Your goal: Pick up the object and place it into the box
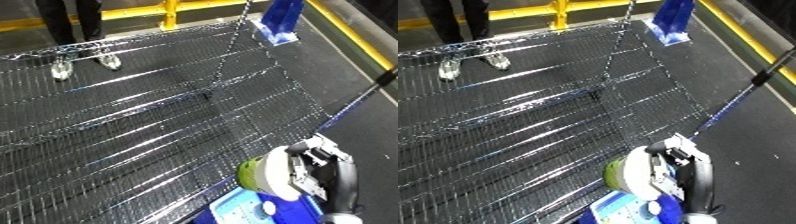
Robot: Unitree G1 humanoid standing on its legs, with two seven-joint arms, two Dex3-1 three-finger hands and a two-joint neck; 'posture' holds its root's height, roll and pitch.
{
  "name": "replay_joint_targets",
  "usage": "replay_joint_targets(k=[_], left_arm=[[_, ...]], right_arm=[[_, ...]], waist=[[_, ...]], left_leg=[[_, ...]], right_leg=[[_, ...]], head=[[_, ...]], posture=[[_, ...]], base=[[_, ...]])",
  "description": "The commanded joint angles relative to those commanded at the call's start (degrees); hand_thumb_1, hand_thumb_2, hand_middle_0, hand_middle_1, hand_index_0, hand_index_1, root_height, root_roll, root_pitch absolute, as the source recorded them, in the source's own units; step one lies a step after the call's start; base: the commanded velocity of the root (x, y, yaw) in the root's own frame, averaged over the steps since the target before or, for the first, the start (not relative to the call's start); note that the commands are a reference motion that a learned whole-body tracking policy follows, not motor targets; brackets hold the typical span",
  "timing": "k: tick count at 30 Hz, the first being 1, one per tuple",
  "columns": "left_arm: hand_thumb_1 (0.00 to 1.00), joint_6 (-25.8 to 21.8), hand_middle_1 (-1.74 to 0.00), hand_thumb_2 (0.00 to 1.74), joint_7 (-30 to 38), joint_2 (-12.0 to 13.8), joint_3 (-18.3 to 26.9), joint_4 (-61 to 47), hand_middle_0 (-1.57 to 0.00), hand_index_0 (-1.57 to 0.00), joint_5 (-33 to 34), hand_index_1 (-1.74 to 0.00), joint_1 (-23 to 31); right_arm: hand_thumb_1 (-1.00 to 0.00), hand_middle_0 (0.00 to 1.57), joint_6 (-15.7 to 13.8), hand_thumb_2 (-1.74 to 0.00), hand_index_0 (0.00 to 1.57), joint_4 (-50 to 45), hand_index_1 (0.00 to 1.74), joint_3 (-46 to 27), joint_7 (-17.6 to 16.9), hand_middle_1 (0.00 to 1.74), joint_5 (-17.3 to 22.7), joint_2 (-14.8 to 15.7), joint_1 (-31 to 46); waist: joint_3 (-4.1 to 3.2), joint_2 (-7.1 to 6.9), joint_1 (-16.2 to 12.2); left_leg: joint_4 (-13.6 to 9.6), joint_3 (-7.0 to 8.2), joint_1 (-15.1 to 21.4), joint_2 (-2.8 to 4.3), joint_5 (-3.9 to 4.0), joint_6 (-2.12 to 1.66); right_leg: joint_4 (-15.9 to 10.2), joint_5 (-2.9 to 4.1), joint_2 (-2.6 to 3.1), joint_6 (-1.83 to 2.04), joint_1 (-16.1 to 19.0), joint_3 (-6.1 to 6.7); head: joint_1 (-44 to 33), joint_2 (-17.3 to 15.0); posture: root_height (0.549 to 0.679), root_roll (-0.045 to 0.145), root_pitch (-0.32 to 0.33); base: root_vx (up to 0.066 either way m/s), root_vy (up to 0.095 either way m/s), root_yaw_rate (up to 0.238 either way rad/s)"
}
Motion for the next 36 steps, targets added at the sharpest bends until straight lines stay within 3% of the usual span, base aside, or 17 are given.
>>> replay_joint_targets(k=[5,9,15,23,36], left_arm=[[1.0,-1.5,-1.74,1.74,0.5,-0.9,-0.1,0.8,-1.57,-1.57,-0.1,-1.74,0.2],[1.0,-3.2,-1.74,1.74,1.8,-2.4,-0.7,1.9,-1.57,-1.57,-0.6,-1.74,0.2],[1.0,-5.2,-1.74,1.74,3.0,-4.2,-1.8,3.6,-1.57,-1.57,-1.7,-1.74,0.3],[1.0,-6.7,-1.74,1.74,3.1,-5.4,-2.8,4.5,-1.57,-1.57,-2.6,-1.74,1.1],[1.0,-7.0,-1.74,1.74,3.4,-5.8,-3.7,5.3,-1.57,-1.57,-3.5,-1.74,0.5]], right_arm=[[-0.65,1.02,-0.1,-1.13,1.02,-0.1,1.13,-1.5,-0.8,1.13,0.6,-0.2,2.4],[-0.65,1.02,0.1,-1.13,1.02,0.8,1.13,-3.3,0.2,1.13,1.3,-1.2,4.3],[-0.65,1.02,0.7,-1.13,1.02,4.1,1.13,-4.9,1.9,1.13,1.7,-2.6,6.8],[-0.65,1.02,1.6,-1.13,1.02,7.0,1.13,-5.3,2.7,1.13,2.9,-2.9,10.1],[0.0,0.0,0.0,0.0,0.0,13.5,0.0,-5.6,4.7,0.0,7.4,-2.9,10.9]], waist=[[-0.35,1.08,-1.9],[-0.78,2.66,-3.8],[-1.57,4.29,-5.8],[-2.12,5.55,-7.4],[-2.18,6.27,-7.6]], left_leg=[[-1.9,0.92,1.1,0.07,0.68,-0.27],[-3.5,1.7,2.6,-0.06,1.09,-0.63],[-4.3,2.95,4.7,-0.05,0.58,-1.05],[-5.1,4.12,6.4,-0.29,0.09,-1.06],[-5.6,4.04,6.9,-0.41,0.28,-1.16]], right_leg=[[-0.7,0.14,0.01,0.11,0.1,0.85],[-1.4,0.08,-0.36,0.17,0.5,1.64],[-2.7,0.21,-1.02,0.35,1.6,2.64],[-4.1,0.38,-1.24,0.4,2.4,3.44],[-4.0,0.08,-0.99,0.15,2.5,3.31]], head=[[4.3,-1.1],[8.0,-6.1],[12.1,-11.7],[13.2,-12.2],[13.6,-11.3]], posture=[[0.664,0.053,0.042],[0.665,0.061,0.043],[0.667,0.071,0.038],[0.669,0.079,0.037],[0.669,0.082,0.034]], base=[[-0.061,0.097,-0.141],[-0.018,0.175,-0.18],[0.026,0.137,-0.162],[0.012,0.058,-0.083],[0.0,0.002,0.012]])
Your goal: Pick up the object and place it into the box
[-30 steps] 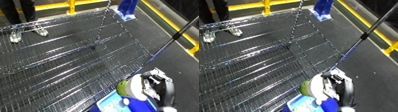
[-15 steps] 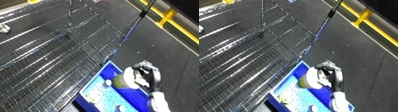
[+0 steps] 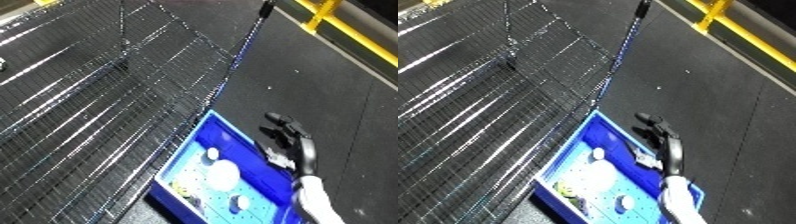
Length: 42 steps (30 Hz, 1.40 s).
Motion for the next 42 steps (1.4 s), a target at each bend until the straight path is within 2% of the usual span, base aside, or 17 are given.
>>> replay_joint_targets(k=[7,16,23,27,34,42], left_arm=[[1.0,-0.1,-1.74,1.74,0.2,0.1,-0.3,0.0,-1.57,-1.57,-0.4,-1.74,-0.3],[1.0,0.5,-1.74,1.74,0.1,-0.2,-0.1,-0.4,-1.57,-1.57,-0.4,-1.74,0.2],[1.0,1.1,-1.74,1.74,-0.6,-0.7,0.2,-1.1,-1.57,-1.57,0.2,-1.74,1.0],[1.0,1.5,-1.74,1.74,-1.1,-1.0,0.3,-1.8,-1.57,-1.57,0.8,-1.74,1.3],[1.0,2.6,-1.74,1.74,-1.1,-0.9,0.8,-2.6,-1.57,-1.57,1.6,-1.74,1.2],[1.0,4.6,-1.74,1.74,-1.8,0.4,2.7,-3.6,-1.57,-1.57,2.8,-1.74,1.9]], right_arm=[[0.0,0.0,-0.6,0.0,0.0,0.6,0.0,0.3,0.0,0.0,-0.4,0.1,0.0],[0.0,0.0,-0.4,0.0,0.0,-1.1,0.0,1.0,1.6,0.0,-1.9,1.2,0.6],[0.0,0.0,-2.7,0.0,0.0,-7.0,0.0,3.1,4.2,0.0,-2.6,3.5,0.4],[0.0,0.0,-3.0,0.0,0.0,-11.0,0.0,4.7,5.2,0.0,-4.6,5.4,0.1],[0.0,0.0,-2.2,0.0,0.0,-14.1,0.0,7.6,8.4,0.0,-5.5,7.3,-1.1],[0.0,0.0,-0.5,0.0,0.0,-15.9,0.0,10.9,10.4,0.0,-6.7,10.3,-1.5]], waist=[[0.31,0.01,0.1],[0.24,-0.26,0.8],[-0.02,-1.02,2.1],[-0.03,-1.83,3.0],[-0.09,-3.79,5.5],[-0.03,-6.29,8.6]], left_leg=[[-0.4,-0.43,-0.2,-0.02,0.56,-0.08],[-0.4,-1.27,-0.4,0.18,1.13,-0.34],[-0.8,-2.31,-0.2,0.26,1.74,-0.39],[-0.8,-2.98,-0.4,0.38,1.96,-0.41],[0.9,-4.1,-1.1,0.7,1.55,-0.44],[2.3,-5.89,-1.8,0.66,1.39,-0.08]], right_leg=[[0.6,-0.22,0.3,-0.22,-0.4,-0.21],[1.1,-0.67,0.5,-0.66,0.0,-0.72],[1.2,-1.11,0.71,-1.05,0.8,-1.21],[1.3,-1.26,0.75,-1.15,1.2,-1.62],[1.7,-1.53,0.47,-1.4,2.3,-2.69],[2.8,-2.31,1.12,-1.76,3.8,-4.37]], head=[[-0.8,0.3],[-3.8,-1.0],[-8.3,-1.4],[-12.1,-1.9],[-20.5,-3.3],[-29.7,-4.0]], posture=[[0.668,0.083,0.035],[0.668,0.085,0.031],[0.668,0.085,0.022],[0.667,0.084,0.017],[0.667,0.079,0.001],[0.665,0.067,-0.019]], base=[[0.0,-0.012,0.041],[0.022,-0.016,0.053],[0.027,-0.032,0.111],[0.012,-0.046,0.152],[0.029,-0.062,0.133],[0.041,-0.086,0.172]])
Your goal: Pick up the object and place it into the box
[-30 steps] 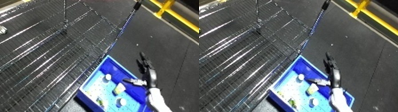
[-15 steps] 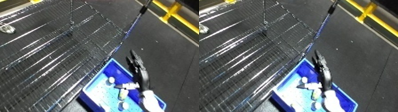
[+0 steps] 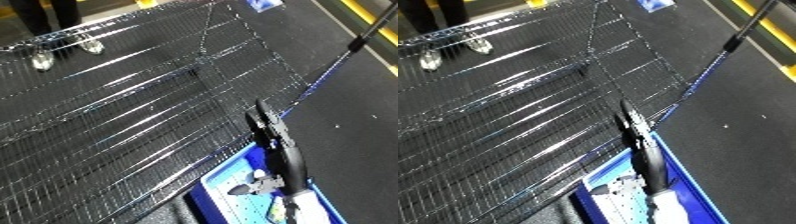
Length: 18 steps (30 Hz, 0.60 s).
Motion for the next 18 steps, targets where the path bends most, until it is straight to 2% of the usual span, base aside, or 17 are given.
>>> replay_joint_targets(k=[9,18], left_arm=[[1.0,1.0,-1.74,1.74,-1.2,0.8,1.3,-0.3,-1.57,-1.57,1.2,-1.74,0.1],[1.0,1.3,-1.74,1.74,-2.1,0.7,1.3,-0.6,-1.57,-1.57,1.7,-1.74,-0.1]], right_arm=[[0.0,0.0,0.4,0.0,0.0,1.4,0.0,1.5,0.6,0.0,0.7,1.5,-0.6],[0.0,0.0,0.8,0.0,0.0,2.4,0.0,3.6,3.1,0.0,1.1,2.9,-0.6]], waist=[[0.35,-1.6,2.6],[0.69,-2.4,4.1]], left_leg=[[0.8,-1.69,-0.2,-0.1,0.26,0.13],[0.4,-2.5,0.1,-0.15,1.1,0.04]], right_leg=[[-0.1,-0.2,0.63,-0.05,1.8,-1.6],[-0.3,0.01,0.59,0.25,2.8,-2.47]], head=[[-7.4,-0.9],[-13.0,-1.5]], posture=[[0.665,0.052,-0.038],[0.664,0.044,-0.051]], base=[[0.042,-0.06,0.141],[0.025,-0.029,0.089]])
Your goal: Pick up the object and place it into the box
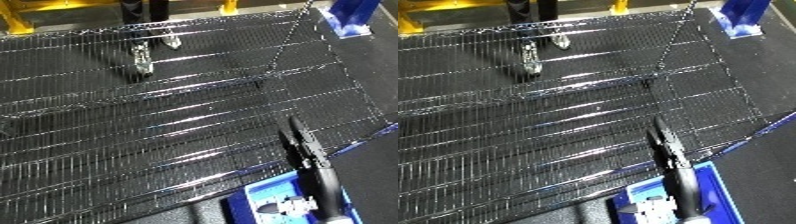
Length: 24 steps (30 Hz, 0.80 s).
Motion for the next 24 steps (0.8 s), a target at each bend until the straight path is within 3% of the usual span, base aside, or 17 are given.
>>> replay_joint_targets(k=[10,24], left_arm=[[1.0,0.6,-1.74,1.74,-0.2,-0.4,-0.5,0.1,-1.57,-1.57,0.7,-1.74,-0.8],[1.0,0.7,-1.74,1.74,-0.6,-0.3,-1.0,0.9,-1.57,-1.57,1.5,-1.74,-0.9]], right_arm=[[0.0,0.0,0.1,0.0,0.0,1.6,0.0,1.9,2.2,0.0,0.9,0.8,0.3],[0.0,0.0,1.3,0.0,0.0,4.2,0.0,2.0,-0.3,0.0,-0.3,0.4,0.0]], waist=[[0.1,-0.56,0.4],[0.92,-0.35,0.3]], left_leg=[[-0.2,-0.2,0.3,0.06,0.55,-0.13],[0.9,0.11,-0.3,0.2,0.39,-0.32]], right_leg=[[0.2,0.08,-0.25,0.39,0.5,-0.33],[1.0,0.31,-0.88,0.8,-0.3,-0.28]], head=[[-1.4,-0.8],[-1.2,-3.0]], posture=[[0.664,0.04,-0.062],[0.663,0.039,-0.068]], base=[[0.022,-0.007,0.034],[0.01,-0.002,-0.002]])
